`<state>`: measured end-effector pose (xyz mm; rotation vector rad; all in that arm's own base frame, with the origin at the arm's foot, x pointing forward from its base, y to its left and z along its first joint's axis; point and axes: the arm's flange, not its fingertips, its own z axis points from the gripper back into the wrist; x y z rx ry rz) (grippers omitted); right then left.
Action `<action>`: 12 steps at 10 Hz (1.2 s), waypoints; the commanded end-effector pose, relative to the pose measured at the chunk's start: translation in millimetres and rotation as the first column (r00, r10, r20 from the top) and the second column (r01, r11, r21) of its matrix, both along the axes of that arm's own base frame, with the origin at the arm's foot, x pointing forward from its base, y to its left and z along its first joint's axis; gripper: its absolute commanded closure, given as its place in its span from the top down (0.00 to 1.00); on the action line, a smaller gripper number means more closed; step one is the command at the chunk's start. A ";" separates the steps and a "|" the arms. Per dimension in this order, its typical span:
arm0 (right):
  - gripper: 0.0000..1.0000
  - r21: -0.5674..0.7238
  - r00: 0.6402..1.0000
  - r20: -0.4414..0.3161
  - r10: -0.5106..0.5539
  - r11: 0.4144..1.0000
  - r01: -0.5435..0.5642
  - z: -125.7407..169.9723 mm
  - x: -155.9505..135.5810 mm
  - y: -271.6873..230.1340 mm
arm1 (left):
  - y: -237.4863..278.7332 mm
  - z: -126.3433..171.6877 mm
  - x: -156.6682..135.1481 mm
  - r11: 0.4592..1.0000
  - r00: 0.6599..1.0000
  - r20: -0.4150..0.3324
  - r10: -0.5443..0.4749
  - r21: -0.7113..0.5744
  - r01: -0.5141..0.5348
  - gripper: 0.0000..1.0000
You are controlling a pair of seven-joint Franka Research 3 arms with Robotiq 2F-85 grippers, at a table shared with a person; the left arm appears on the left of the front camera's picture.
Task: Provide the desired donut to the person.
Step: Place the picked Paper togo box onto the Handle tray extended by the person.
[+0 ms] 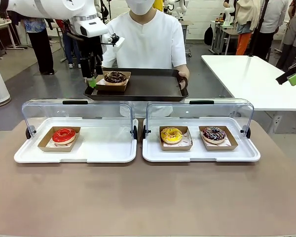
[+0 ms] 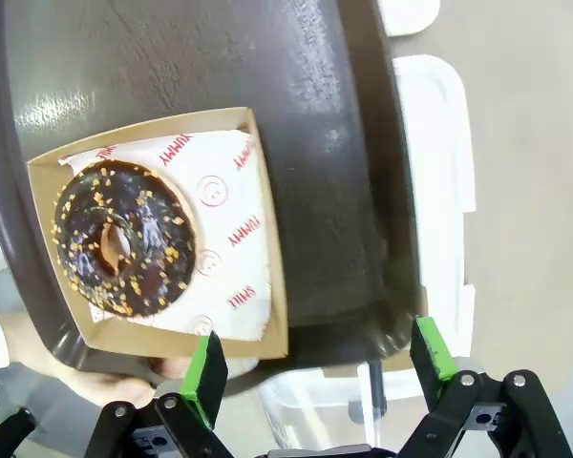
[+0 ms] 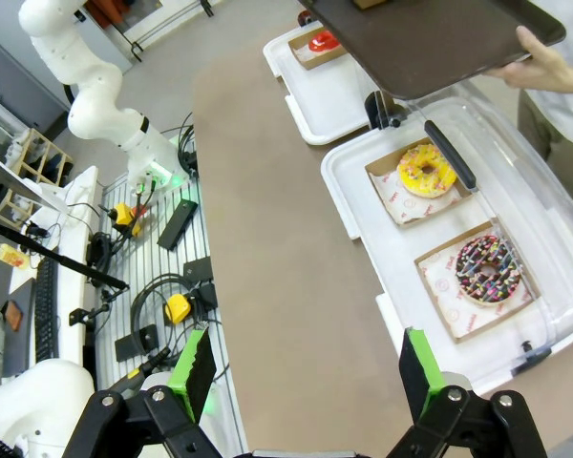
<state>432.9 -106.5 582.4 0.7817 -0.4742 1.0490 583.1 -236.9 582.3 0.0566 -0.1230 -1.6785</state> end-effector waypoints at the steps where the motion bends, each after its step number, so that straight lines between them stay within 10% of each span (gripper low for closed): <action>1: 1.00 0.000 1.000 -0.004 -0.005 1.000 0.005 1.2 0.4 0.7 | 39.9 6.0 -58.6 0.998 0.999 0.023 -0.037 -0.048 0.038 1.00; 6: 1.00 0.000 1.000 -0.004 -0.005 1.000 0.005 1.2 0.4 0.7 | 97.0 5.5 -134.4 0.988 0.998 0.053 -0.030 -0.148 0.038 1.00; 12: 1.00 0.000 1.000 -0.004 -0.005 1.000 0.005 1.2 0.4 0.7 | 102.6 9.1 -137.6 0.992 0.999 0.041 0.000 -0.125 0.005 1.00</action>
